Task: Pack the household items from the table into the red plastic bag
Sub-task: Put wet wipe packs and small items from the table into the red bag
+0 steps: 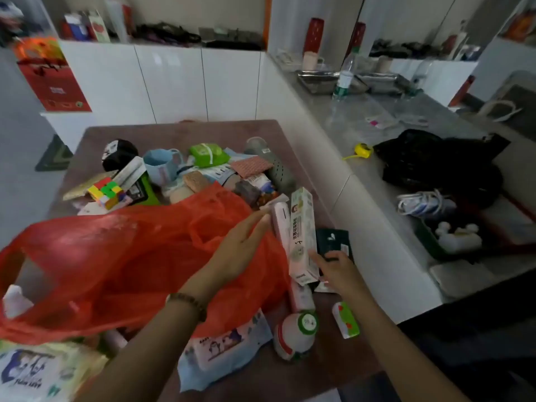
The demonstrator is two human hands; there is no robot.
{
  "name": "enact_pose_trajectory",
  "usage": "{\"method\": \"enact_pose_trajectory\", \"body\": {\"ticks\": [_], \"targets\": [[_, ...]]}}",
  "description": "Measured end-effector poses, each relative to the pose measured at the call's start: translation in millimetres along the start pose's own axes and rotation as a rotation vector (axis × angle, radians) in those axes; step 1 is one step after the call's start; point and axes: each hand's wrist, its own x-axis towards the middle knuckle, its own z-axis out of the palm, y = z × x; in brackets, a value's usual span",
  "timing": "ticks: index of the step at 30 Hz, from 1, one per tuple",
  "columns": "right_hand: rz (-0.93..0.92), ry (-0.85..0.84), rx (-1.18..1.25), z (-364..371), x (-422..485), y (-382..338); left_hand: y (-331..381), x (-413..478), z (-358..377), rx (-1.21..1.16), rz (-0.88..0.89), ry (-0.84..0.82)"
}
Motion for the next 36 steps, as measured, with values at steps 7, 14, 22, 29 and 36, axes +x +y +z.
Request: {"method": "enact_pose_trajectory", "body": {"ticks": [7, 14, 22, 29, 36], "targets": [[0.04, -0.057, 0.032, 19, 9, 3, -26, 22, 46, 0.003, -0.331, -0.137], [-0.054, -0.384, 0.339, -10, -14, -3, -17, 40, 68, -0.27, -0.422, -0.096], [0.152, -0.075, 0.257, -53, 49, 29, -24, 49, 65, -0.381, -0.523, -0.046], [0.343, -0.297, 0.422, -35, 70, 35, -24, 41, 64, -0.384, -0.525, -0.013], [0.17, -0.415, 0.686, -67, 43, -20, 2, 27, 25, -0.363, -0.386, 0.042]]}}
